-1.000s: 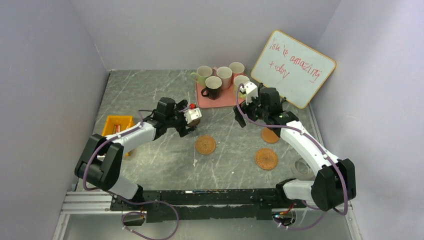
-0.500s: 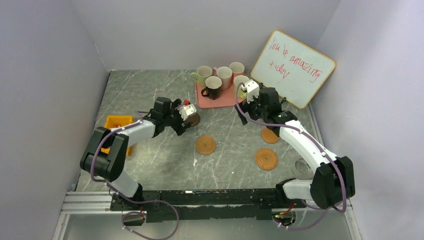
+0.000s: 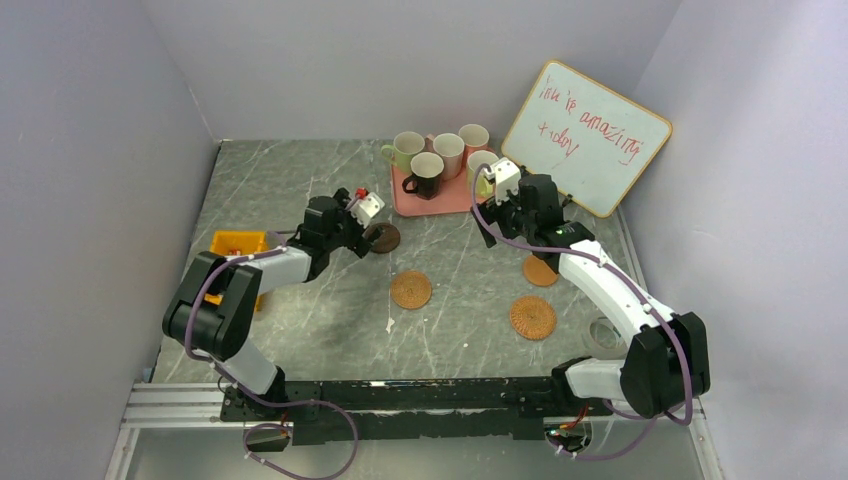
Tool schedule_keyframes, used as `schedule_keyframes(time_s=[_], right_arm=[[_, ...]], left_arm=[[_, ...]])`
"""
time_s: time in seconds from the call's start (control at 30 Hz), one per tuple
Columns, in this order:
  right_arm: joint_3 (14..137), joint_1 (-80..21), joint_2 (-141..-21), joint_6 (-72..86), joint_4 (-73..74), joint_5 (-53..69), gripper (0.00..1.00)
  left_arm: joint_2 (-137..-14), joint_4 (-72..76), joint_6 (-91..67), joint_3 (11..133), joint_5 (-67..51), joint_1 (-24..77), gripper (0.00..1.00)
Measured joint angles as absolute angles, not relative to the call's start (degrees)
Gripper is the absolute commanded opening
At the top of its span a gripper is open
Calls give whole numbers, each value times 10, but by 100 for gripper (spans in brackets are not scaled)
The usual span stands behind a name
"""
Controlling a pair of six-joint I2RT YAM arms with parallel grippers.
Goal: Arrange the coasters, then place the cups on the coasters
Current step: Move the coaster to the center of the board.
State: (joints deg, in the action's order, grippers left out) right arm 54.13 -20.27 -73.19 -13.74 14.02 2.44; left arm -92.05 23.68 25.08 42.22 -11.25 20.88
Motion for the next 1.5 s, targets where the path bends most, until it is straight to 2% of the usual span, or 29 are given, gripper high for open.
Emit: schedule_keyframes(time_s=[0.47,0.97,1.2,1.5], right_arm=[[540,-202,-740,-138,139,19,100],[539,-202,-740,-138,137,19,100],[539,-200,-740,-138,136,20,100],[538,-196,-740,-138,136,20,100]], left_arm=[[-1009,250,248,456,-33,247,96],[-1106,260,258,565,201,256,96],[-1105,240,255,572,211,229,96],[-1059,143,277,564,157,218,96]])
